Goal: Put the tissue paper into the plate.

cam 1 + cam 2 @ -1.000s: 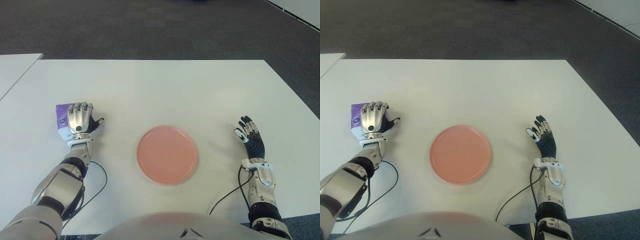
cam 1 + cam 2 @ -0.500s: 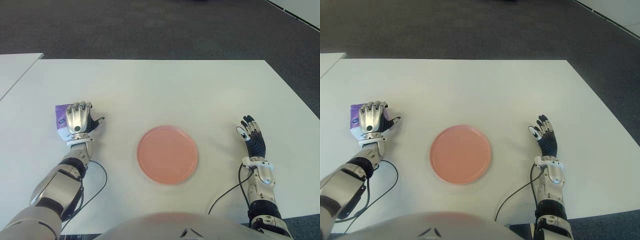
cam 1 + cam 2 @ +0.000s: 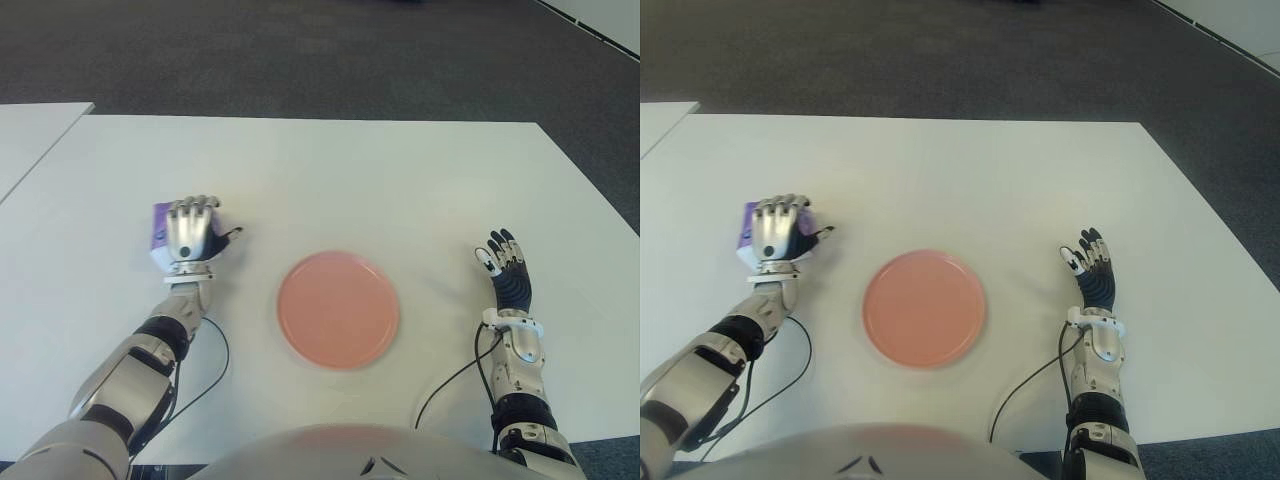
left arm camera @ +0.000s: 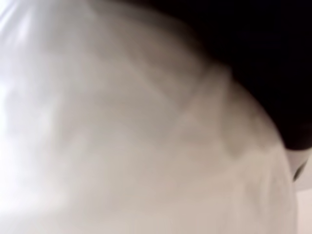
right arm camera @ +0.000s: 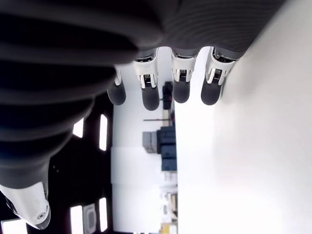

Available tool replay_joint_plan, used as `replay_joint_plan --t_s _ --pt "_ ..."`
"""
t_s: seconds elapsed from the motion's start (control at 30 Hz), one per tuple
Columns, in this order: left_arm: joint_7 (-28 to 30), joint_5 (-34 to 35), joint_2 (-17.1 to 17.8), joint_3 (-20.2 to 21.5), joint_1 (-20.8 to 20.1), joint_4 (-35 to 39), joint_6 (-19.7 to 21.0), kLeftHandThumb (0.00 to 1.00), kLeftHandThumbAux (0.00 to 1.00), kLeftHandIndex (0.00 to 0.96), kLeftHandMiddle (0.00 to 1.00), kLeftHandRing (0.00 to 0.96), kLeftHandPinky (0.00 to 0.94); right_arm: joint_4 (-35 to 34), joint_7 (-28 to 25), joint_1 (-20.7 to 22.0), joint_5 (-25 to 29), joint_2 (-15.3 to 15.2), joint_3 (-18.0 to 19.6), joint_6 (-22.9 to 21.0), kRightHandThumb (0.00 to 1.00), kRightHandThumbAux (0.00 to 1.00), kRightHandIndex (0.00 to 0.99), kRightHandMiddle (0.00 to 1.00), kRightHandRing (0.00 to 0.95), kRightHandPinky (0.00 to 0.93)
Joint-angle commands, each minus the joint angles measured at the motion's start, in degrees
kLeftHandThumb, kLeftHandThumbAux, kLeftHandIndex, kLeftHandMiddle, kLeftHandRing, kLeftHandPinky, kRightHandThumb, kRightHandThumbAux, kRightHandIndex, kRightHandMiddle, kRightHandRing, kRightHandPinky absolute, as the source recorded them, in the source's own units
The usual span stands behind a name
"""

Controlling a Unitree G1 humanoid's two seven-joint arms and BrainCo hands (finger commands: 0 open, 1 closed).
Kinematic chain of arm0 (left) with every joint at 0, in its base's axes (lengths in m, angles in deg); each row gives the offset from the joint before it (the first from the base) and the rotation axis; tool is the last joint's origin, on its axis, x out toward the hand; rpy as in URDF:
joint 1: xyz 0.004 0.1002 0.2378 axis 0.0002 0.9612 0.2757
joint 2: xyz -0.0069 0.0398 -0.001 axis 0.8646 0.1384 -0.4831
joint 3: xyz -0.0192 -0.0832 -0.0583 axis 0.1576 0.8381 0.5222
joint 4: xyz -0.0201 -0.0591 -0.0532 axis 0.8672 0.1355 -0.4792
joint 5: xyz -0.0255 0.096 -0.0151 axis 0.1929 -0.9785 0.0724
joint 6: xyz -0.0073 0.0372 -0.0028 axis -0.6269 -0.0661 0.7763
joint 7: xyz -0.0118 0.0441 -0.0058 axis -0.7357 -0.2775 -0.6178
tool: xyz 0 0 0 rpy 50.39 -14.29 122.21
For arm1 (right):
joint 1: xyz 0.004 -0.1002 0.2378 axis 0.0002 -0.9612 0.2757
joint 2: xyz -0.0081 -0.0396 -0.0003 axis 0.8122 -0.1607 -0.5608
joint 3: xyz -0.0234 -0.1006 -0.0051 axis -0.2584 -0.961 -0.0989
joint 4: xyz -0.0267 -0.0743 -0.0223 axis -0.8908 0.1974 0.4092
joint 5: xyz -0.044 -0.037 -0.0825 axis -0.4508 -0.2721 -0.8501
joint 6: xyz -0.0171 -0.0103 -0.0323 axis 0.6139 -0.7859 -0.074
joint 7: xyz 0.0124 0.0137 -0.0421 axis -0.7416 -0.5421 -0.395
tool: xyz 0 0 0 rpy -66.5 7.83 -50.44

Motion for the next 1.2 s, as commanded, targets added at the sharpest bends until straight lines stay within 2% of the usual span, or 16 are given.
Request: replay_joint_plan --t_s 0.03,0.17,0.27,0.53,0.67,1.07,1.17,1.2 --pt "3.31 -2.42 -2.89 -2.13 4.71 11.43 1.57 1.000 0.657 0.409 0.505 0.493 0.430 5.49 0.97 -3.41 -0.79 4.00 -1.54 -5.66 0.289 0.632 0.034 0.125 0.067 0.015" --pt "7.40 -4.50 -3.83 -2.67 7.60 21.90 4.19 1.000 0.657 0.400 0.506 0.497 0.437 3.99 1.61 -3.97 -1.05 4.52 -2.08 -5.69 0.307 0.633 0.041 0.124 0.069 0.022" --pt "9.66 -5.34 -4.15 -2.39 8.92 25.57 4.87 1.000 0.657 0.398 0.508 0.502 0.438 3.30 1.90 -4.24 -1.04 4.70 -2.34 -5.82 0.307 0.639 0.043 0.121 0.066 0.011" --pt "13.60 -8.42 -5.52 -3.44 11.39 31.24 4.74 1.000 0.657 0.395 0.512 0.515 0.437 3.72 3.37 -3.67 -0.84 4.95 -2.37 -6.56 0.326 0.643 0.039 0.123 0.066 0.000" --pt "17.65 -8.40 -5.58 -3.59 12.85 35.90 4.42 1.000 0.656 0.397 0.515 0.519 0.436 3.58 3.76 -3.44 -0.51 5.41 -2.39 -6.98 0.353 0.644 0.045 0.142 0.080 0.011" --pt "22.53 -8.47 -5.44 -3.14 14.79 39.01 3.80 1.000 0.655 0.398 0.511 0.520 0.441 1.16 4.61 -4.53 -1.08 6.59 -3.24 -7.47 0.356 0.617 0.039 0.130 0.077 0.021" --pt "21.94 -8.85 -5.61 -3.20 15.30 38.68 3.87 0.968 0.648 0.398 0.511 0.524 0.665 1.22 4.95 -4.58 -1.18 6.69 -3.15 -7.38 0.369 0.606 0.037 0.129 0.077 0.022" --pt "21.74 -9.06 -5.70 -3.22 15.49 38.49 4.10 0.965 0.648 0.398 0.511 0.525 0.687 1.32 5.04 -4.55 -1.28 6.69 -3.18 -7.33 0.370 0.604 0.036 0.129 0.077 0.022"
